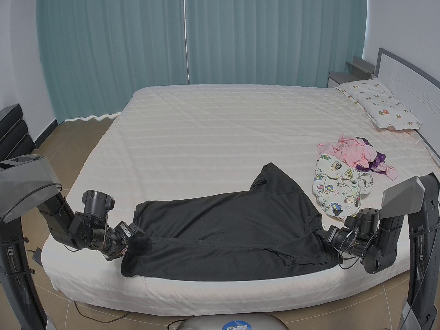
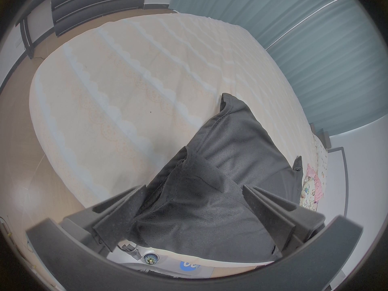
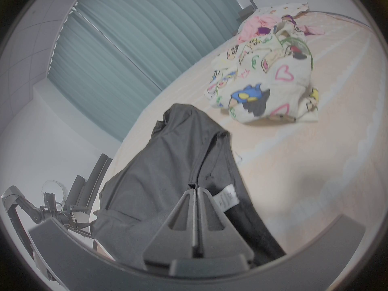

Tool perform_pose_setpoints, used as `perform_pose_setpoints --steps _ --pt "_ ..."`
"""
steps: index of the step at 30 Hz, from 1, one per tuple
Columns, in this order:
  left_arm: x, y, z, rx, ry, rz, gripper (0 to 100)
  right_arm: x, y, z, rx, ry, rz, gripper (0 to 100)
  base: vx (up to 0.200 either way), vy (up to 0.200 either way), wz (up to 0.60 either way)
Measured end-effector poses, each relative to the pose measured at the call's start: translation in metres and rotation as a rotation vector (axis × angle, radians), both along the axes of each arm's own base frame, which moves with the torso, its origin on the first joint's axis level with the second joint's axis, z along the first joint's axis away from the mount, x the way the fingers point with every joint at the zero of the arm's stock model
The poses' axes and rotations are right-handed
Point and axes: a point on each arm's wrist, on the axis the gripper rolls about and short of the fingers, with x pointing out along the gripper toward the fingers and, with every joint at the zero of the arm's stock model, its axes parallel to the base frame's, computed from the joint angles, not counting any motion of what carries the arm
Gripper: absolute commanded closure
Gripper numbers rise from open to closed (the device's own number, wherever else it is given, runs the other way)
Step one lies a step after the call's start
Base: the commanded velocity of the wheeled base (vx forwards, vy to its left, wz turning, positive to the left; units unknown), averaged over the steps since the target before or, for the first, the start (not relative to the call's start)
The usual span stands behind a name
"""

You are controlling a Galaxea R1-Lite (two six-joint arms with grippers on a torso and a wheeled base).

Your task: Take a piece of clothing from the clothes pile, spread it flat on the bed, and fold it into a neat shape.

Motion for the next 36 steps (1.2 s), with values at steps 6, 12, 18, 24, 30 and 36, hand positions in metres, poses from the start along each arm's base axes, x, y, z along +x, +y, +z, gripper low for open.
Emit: perform_pose_setpoints --steps 6,12,18,24,30,36 --pt "0.0 0.0 0.0 0.0 0.0 0.0 0 0.001 -0.004 0.002 0.003 -0.026 -0.016 100 0.0 0.0 0.0" --pt "0.0 0.0 0.0 0.0 0.0 0.001 0 0.001 -0.005 0.001 0.002 -0.025 -0.021 100 0.0 0.0 0.0" --pt "0.001 0.0 0.0 0.0 -0.001 0.001 0 0.001 -0.008 0.001 0.002 -0.028 -0.029 0 0.0 0.0 0.0" --pt "0.001 0.0 0.0 0.001 -0.002 0.004 0 0.0 -0.01 0.002 0.009 -0.024 -0.038 0 0.0 0.0 0.0" --pt "0.001 0.002 0.001 -0.009 -0.021 0.041 0 -0.003 -0.014 0.004 0.007 -0.016 -0.057 0 0.0 0.0 0.0" --pt "0.004 0.002 0.002 -0.036 -0.056 0.079 0 -0.005 -0.015 0.006 0.008 -0.013 -0.061 0 0.0 0.0 0.0"
